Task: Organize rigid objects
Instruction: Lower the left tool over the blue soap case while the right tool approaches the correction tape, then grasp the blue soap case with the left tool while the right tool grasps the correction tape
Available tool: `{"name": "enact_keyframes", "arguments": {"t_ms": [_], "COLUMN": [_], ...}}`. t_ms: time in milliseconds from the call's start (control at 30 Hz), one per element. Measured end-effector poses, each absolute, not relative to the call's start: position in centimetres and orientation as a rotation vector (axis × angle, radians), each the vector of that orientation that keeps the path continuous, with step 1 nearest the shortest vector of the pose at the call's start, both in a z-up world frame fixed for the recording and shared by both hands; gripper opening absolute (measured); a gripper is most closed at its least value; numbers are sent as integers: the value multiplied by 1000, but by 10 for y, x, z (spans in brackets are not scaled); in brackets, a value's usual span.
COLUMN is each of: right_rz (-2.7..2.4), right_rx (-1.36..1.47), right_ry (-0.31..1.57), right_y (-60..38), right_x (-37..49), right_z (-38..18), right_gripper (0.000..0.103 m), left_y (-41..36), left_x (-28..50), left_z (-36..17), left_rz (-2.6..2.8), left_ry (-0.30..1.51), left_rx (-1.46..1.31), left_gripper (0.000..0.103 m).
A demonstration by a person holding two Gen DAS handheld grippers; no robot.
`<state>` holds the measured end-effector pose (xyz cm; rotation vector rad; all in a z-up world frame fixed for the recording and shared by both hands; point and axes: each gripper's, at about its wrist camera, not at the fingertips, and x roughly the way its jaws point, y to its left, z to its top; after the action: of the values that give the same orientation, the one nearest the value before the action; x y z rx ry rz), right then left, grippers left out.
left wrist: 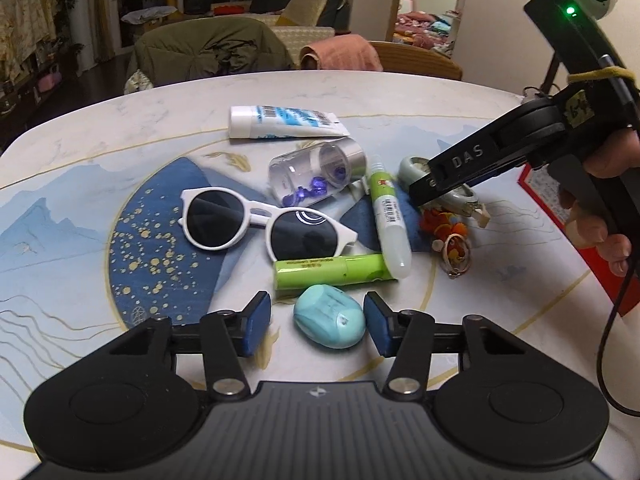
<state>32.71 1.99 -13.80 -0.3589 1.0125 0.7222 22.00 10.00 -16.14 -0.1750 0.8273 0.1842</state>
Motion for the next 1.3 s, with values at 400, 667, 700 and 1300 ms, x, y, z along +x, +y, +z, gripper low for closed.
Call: {"name": "enact_keyframes", "arguments": {"t_ms": [400,667,700,1300], "right_rz": [728,751,755,727], "right_rx": [-320,-283,-283,-223], "right_ry": [984,978,975,912], "right_y": [3,-31,-35,-125], "right_x": [313,288,285,246], "right_z": [-116,-86,-81,-11], "right_gripper": [47,47,47,47], "left_y": [99,92,90,21], "left_x": [213,200,199,197], "left_z": [-153,-132,-128,-47], "left_rz": [201,190,182,60], "left_ry": [826,793,787,701], "left_rx": [-203,-231,-231,-205], "left_gripper": [36,36,36,36]}}
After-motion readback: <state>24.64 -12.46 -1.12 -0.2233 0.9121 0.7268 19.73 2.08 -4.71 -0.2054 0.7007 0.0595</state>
